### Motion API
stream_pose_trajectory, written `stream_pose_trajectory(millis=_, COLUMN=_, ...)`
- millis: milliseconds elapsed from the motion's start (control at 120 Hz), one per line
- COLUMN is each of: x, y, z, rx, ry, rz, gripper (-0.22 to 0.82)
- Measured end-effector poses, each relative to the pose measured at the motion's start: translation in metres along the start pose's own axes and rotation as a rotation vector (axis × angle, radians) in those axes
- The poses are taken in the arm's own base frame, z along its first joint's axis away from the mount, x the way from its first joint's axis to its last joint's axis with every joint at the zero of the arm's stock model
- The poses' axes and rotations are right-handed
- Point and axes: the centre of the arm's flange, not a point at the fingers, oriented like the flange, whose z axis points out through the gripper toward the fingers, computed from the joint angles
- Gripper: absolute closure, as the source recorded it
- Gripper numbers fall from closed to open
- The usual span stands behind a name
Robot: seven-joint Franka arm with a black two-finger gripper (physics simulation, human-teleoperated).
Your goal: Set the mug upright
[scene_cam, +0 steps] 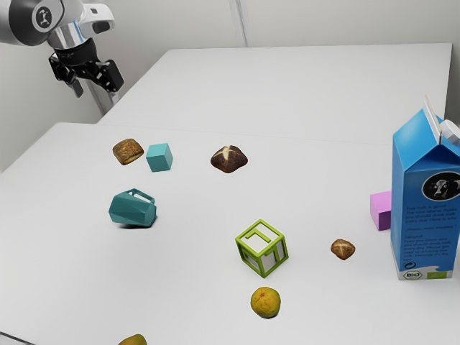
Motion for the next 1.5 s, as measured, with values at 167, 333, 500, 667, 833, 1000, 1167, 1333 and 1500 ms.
stream_pose_trajectory(millis=167, x=-0.002, y=-0.007, z=0.004, rx=-0.001, ry=-0.004, rz=-0.011, gripper=0.0)
stream_pose_trajectory(millis=333, x=-0.006, y=-0.042, z=0.033, rx=-0.012, ry=-0.057, rz=-0.082, gripper=0.0)
stream_pose_trajectory(millis=500, x=-0.007, y=-0.09, z=0.086, rx=-0.127, ry=-0.144, rz=-0.215, gripper=0.0)
stream_pose_trajectory(millis=667, x=-0.004, y=-0.112, z=0.142, rx=-0.289, ry=-0.229, rz=-0.296, gripper=0.0)
stream_pose_trajectory(millis=833, x=-0.024, y=-0.173, z=0.214, rx=-0.427, ry=-0.32, rz=-0.399, gripper=0.0)
stream_pose_trajectory(millis=1000, x=-0.032, y=-0.193, z=0.263, rx=-0.521, ry=-0.363, rz=-0.397, gripper=0.0)
stream_pose_trajectory(millis=1167, x=-0.023, y=-0.202, z=0.306, rx=-0.595, ry=-0.368, rz=-0.365, gripper=0.0)
stream_pose_trajectory(millis=1333, x=-0.013, y=-0.2, z=0.343, rx=-0.658, ry=-0.366, rz=-0.327, gripper=0.0)
stream_pose_trajectory(millis=1500, x=-0.008, y=-0.194, z=0.364, rx=-0.717, ry=-0.34, rz=-0.306, gripper=0.0)
